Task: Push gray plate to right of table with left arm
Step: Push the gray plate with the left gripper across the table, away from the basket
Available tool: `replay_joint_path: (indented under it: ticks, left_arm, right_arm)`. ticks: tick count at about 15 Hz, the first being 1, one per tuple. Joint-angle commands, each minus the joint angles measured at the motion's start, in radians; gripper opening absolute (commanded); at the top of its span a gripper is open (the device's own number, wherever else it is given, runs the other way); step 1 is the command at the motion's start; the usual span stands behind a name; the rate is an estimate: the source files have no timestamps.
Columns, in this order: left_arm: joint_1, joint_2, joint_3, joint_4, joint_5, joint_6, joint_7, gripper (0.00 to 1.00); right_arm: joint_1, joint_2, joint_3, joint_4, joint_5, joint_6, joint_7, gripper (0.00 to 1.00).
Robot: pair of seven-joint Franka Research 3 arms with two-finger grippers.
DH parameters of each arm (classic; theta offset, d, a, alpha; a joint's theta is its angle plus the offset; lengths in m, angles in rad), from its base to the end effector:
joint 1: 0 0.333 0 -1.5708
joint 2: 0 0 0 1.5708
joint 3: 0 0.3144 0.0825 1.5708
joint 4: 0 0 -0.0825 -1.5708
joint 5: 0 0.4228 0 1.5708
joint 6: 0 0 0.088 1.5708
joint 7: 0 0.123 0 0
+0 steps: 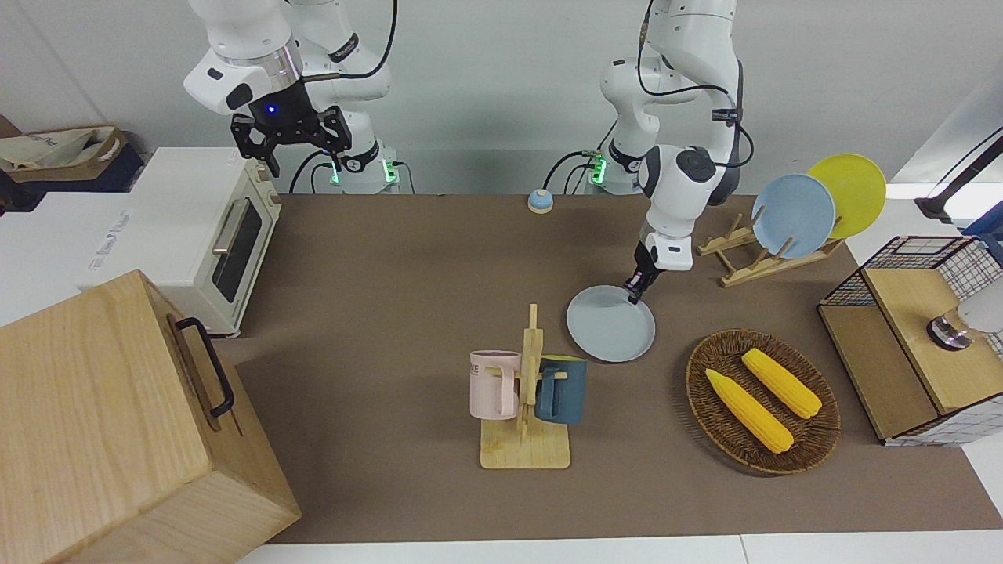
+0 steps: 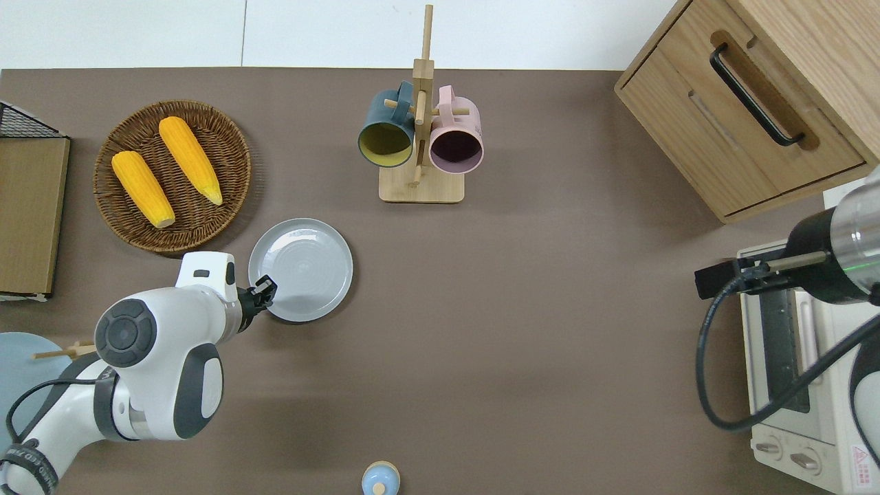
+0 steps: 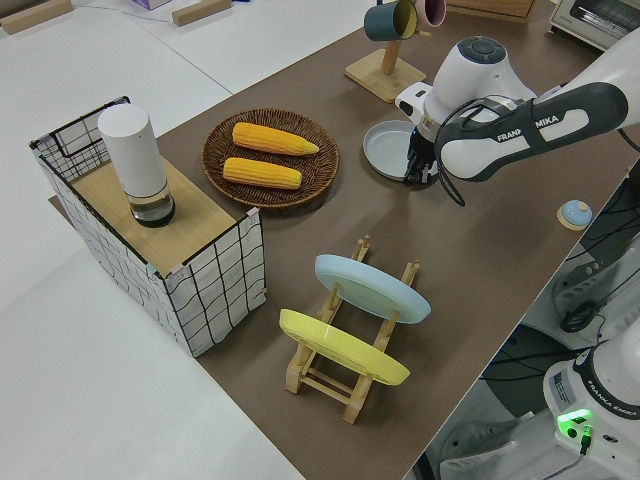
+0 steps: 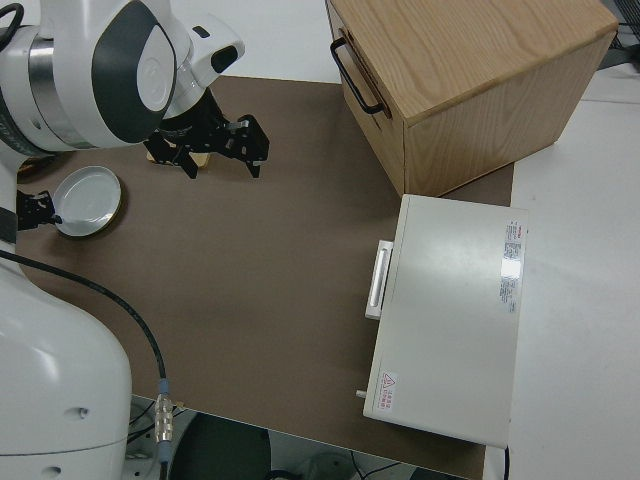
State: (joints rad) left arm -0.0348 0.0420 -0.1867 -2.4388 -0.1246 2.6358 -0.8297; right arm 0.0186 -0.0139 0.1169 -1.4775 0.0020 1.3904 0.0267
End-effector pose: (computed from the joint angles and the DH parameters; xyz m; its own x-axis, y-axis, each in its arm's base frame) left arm 0.5136 -0.1140 0.2528 0.7534 0.6563 0.0393 0.6426 -0.7477 0.1675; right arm 0.5632 0.0776 0.6466 0.9914 0.1085 -0.0732 0.1089 -0.9941 0.0016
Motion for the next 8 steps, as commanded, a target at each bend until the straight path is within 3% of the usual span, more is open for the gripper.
replay_joint_path:
  ticks: [1, 8]
  left_arm:
    - [-0.057, 0.03, 0.007, -0.002, -0.007, 0.009, -0.057, 0.0]
    - [-0.161, 0.033, 0.007, 0.012, -0.003, 0.007, -0.192, 0.0]
  right_arm:
    - [-0.02, -0.003, 0.013, 0.008, 0.01, -0.014, 0.002, 0.983]
    - [-0.02, -0.003, 0.013, 0.008, 0.01, -0.014, 0.002, 0.983]
